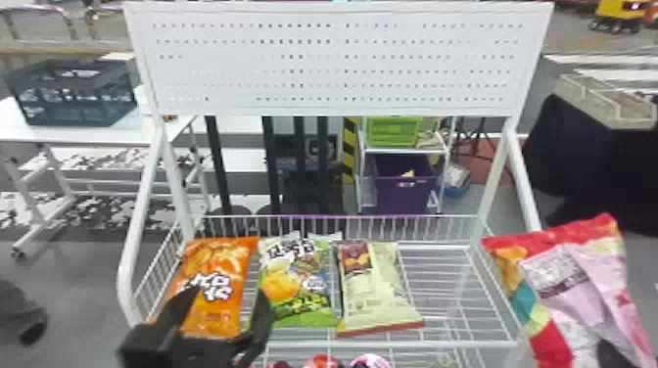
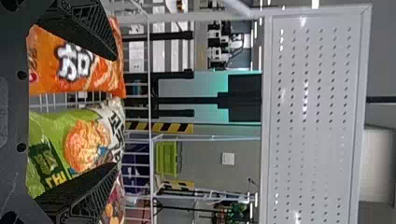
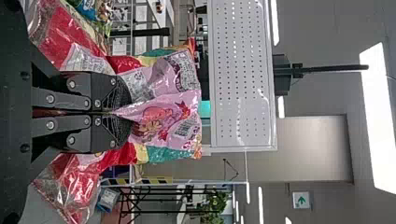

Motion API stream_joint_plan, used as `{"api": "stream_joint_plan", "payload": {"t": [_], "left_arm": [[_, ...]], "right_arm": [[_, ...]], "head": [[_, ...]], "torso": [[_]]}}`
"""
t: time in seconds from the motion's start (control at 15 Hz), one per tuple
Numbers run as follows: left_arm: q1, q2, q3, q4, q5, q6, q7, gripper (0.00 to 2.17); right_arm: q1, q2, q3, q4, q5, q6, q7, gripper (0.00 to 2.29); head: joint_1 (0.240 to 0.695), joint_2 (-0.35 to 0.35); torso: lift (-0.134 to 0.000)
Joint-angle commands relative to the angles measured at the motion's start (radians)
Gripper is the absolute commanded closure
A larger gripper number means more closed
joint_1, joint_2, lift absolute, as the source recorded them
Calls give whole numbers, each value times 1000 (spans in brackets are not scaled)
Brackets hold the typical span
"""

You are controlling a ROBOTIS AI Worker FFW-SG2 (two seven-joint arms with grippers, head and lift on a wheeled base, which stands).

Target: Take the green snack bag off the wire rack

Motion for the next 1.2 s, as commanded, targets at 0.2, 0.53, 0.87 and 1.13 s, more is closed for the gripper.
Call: {"api": "stream_joint_plan", "payload": {"t": [0.2,0.53,0.87,1.13], "left_arm": [[-321,-80,-199,324,71,50,-1,87],[-464,-123,-238,551,146,50,-21,87],[-493,-123,-242,602,183,93,-42,414],[-487,-117,-241,585,189,133,-31,1801]], "right_arm": [[-9,3,-1,16,-2,3,0,2236],[-10,7,-3,19,-2,3,0,2236],[-18,9,-1,17,0,9,0,2236],[-18,9,-3,16,-2,9,0,2236]], "head": [[499,0],[499,0],[499,0],[499,0]], "torso": [[0],[0],[0],[0]]}}
